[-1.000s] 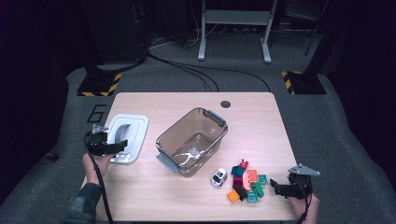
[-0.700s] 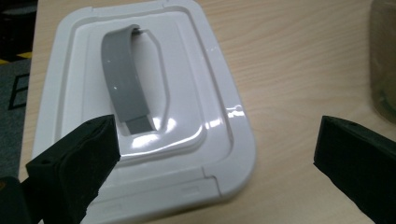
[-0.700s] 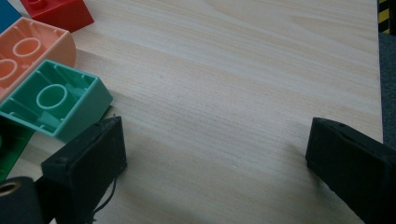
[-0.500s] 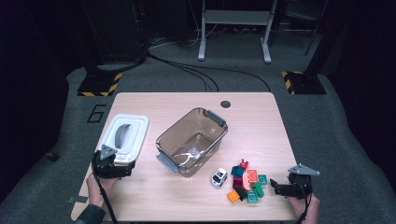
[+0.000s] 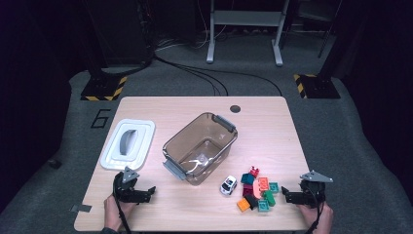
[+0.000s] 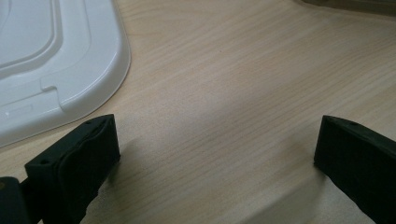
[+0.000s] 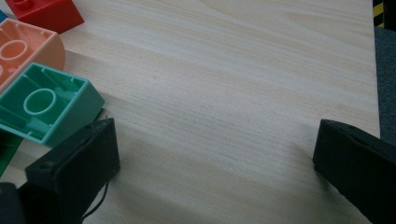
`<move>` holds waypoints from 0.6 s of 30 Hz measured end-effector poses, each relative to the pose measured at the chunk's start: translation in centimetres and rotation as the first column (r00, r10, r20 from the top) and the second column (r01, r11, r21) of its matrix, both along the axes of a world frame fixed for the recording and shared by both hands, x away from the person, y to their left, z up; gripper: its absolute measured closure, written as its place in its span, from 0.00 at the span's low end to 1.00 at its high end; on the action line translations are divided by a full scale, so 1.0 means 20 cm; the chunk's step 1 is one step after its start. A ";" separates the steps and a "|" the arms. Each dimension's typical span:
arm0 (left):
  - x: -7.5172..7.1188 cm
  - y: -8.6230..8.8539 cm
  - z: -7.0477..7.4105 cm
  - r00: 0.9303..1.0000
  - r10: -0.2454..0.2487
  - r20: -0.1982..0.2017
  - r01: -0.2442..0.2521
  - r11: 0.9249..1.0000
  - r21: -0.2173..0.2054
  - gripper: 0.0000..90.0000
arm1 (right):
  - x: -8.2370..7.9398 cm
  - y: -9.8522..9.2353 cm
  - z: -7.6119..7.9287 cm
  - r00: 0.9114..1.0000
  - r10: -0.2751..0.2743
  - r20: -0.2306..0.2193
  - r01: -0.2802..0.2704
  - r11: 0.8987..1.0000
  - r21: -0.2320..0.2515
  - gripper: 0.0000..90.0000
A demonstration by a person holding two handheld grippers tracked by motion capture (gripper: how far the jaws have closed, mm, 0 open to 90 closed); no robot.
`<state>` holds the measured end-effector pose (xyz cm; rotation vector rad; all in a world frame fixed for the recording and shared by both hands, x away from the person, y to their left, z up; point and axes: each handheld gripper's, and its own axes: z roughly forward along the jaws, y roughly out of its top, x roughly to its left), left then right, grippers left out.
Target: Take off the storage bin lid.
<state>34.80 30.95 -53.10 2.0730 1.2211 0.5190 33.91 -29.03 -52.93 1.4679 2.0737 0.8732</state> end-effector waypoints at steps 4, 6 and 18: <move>0.00 0.00 0.00 1.000 -0.009 -0.005 0.009 1.000 0.002 0.00 | 0.00 0.00 0.00 1.000 -0.001 0.000 0.001 1.000 -0.001 0.00; 0.00 0.00 0.00 1.000 -0.010 -0.007 0.010 1.000 0.001 0.00 | 0.00 0.00 0.00 1.000 0.000 -0.007 0.000 1.000 -0.004 0.00; 0.00 0.00 0.00 1.000 -0.012 0.000 0.012 1.000 0.000 0.00 | 0.04 -0.02 0.06 0.999 0.016 -0.038 -0.014 0.999 0.043 0.00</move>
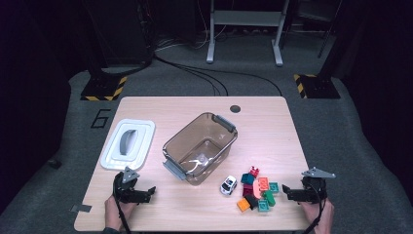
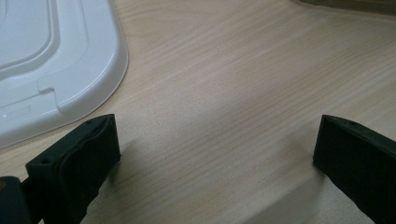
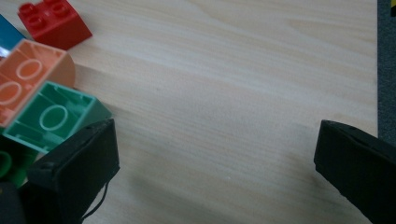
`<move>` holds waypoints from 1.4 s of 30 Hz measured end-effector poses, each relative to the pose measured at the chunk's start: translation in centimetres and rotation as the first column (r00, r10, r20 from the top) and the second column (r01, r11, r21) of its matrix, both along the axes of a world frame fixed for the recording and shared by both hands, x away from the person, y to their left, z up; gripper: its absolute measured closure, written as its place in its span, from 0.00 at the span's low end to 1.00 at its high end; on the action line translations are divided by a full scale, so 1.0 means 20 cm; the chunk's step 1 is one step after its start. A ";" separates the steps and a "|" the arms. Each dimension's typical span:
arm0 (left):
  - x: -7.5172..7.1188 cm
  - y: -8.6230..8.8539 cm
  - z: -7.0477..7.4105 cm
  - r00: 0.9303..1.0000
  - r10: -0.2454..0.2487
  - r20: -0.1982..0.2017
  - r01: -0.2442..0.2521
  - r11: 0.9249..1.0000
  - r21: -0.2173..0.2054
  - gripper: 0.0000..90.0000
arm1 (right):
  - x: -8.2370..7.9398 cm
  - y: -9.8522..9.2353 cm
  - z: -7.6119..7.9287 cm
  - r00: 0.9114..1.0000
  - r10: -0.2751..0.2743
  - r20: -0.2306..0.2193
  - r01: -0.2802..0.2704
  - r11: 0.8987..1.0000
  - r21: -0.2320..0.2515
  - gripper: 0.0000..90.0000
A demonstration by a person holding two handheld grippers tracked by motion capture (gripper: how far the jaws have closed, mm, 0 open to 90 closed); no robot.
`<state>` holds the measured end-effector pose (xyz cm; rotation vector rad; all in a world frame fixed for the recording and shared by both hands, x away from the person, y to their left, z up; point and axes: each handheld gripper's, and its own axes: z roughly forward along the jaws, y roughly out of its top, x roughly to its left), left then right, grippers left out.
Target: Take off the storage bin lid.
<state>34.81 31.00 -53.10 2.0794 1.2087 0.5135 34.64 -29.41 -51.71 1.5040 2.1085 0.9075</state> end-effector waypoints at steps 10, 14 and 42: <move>0.00 0.00 0.00 1.000 0.000 0.000 0.000 1.000 0.000 0.00 | 0.05 0.10 0.17 0.998 0.063 0.030 -0.063 0.998 0.001 0.00; 0.00 0.00 0.00 1.000 0.000 0.002 0.000 1.000 0.002 0.00 | 0.08 0.17 0.23 0.994 0.102 0.040 -0.102 0.995 -0.004 0.00; 0.00 -0.01 0.00 1.000 0.002 0.005 -0.002 1.000 -0.002 0.02 | 0.15 0.72 0.36 0.916 0.400 0.018 -0.400 0.916 0.010 0.00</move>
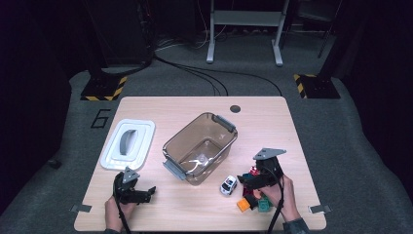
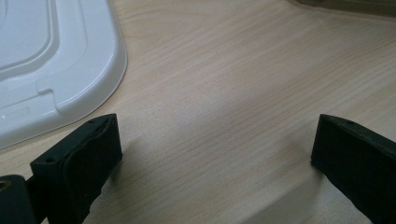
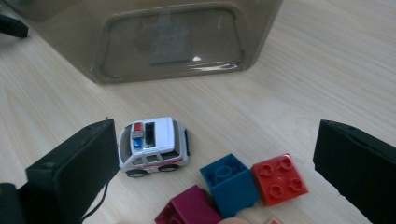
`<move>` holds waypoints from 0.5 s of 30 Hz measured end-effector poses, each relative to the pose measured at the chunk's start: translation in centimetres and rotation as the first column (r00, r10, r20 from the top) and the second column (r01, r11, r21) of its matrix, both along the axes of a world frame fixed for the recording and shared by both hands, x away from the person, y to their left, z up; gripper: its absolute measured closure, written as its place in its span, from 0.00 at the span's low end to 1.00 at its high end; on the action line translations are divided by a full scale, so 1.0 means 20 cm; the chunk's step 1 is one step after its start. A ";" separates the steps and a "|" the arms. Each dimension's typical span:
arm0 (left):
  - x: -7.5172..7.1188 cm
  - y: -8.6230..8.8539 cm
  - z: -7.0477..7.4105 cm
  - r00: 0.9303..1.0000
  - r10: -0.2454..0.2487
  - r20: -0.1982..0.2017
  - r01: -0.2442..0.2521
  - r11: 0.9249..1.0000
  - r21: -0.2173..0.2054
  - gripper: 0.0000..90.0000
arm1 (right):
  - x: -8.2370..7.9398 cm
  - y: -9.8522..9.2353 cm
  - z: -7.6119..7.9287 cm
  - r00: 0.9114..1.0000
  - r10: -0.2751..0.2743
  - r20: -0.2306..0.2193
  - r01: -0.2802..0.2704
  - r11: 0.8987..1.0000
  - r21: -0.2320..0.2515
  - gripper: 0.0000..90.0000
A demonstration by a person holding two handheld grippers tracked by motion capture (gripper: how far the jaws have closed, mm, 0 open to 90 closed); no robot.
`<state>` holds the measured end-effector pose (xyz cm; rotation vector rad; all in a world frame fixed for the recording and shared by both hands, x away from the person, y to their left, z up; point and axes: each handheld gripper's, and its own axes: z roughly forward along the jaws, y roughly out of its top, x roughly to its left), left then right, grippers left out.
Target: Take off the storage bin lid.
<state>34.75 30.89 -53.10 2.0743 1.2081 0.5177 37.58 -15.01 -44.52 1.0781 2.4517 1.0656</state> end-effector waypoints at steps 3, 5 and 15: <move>0.00 0.00 0.00 1.000 0.001 0.001 -0.001 1.000 0.001 0.02 | -0.01 0.04 -0.02 1.000 0.023 -0.013 -0.023 1.000 -0.001 0.00; 0.00 0.00 0.00 1.000 -0.006 -0.002 0.006 1.000 0.008 0.02 | -0.02 0.07 -0.03 0.999 0.029 -0.029 -0.029 1.000 -0.003 0.00; 0.00 0.00 0.00 1.000 -0.005 -0.001 0.005 1.000 0.008 0.02 | -0.03 0.21 -0.10 0.994 0.061 -0.091 -0.068 0.995 -0.074 0.00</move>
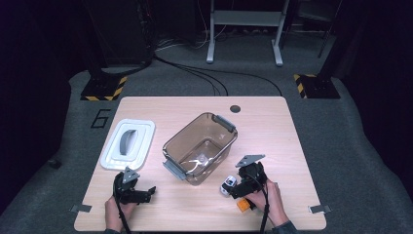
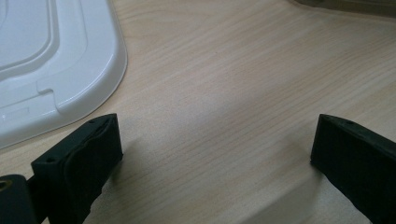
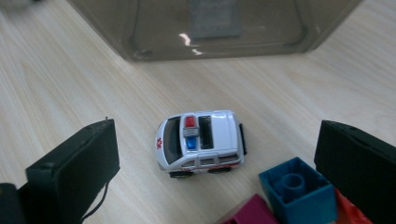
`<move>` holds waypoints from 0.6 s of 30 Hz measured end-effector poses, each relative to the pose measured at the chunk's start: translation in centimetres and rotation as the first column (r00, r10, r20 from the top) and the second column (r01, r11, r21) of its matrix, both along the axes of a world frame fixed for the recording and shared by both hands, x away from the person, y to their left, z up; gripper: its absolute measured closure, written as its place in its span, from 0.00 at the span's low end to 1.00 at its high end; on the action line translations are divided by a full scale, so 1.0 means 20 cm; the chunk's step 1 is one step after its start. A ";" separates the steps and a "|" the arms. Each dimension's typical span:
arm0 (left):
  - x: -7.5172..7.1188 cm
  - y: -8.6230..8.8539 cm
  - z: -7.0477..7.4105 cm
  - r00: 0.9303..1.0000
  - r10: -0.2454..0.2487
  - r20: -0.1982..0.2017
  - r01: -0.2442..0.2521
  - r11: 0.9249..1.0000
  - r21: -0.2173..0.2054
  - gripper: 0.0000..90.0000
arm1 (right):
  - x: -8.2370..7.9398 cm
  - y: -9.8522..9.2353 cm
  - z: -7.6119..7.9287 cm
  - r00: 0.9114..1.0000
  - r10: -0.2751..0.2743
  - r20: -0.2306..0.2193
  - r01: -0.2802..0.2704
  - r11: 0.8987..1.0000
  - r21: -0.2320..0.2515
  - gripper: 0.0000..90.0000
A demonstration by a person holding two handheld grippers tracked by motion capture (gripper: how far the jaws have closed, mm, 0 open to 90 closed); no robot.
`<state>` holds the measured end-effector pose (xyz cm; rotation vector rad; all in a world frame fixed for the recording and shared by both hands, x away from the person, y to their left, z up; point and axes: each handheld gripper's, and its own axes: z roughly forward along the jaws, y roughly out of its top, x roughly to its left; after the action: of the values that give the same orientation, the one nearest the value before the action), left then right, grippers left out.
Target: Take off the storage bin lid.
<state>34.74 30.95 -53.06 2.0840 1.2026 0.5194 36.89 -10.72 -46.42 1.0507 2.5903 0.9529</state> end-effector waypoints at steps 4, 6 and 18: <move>0.00 0.00 0.00 1.000 0.000 0.000 0.000 1.000 0.000 0.02 | 0.00 0.06 -0.04 1.000 0.015 -0.025 -0.017 0.999 -0.047 0.00; 0.00 0.00 0.00 1.000 0.000 0.000 0.000 1.000 0.000 0.02 | 0.00 0.08 -0.06 0.999 0.017 -0.030 -0.019 0.997 -0.077 0.00; 0.00 0.00 0.00 1.000 0.000 0.000 0.000 1.000 0.000 0.02 | 0.02 0.18 -0.13 0.998 0.011 -0.066 -0.023 0.982 -0.185 0.16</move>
<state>34.74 30.95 -53.07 2.0838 1.2029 0.5191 37.19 -7.12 -49.04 1.0274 2.6820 0.6743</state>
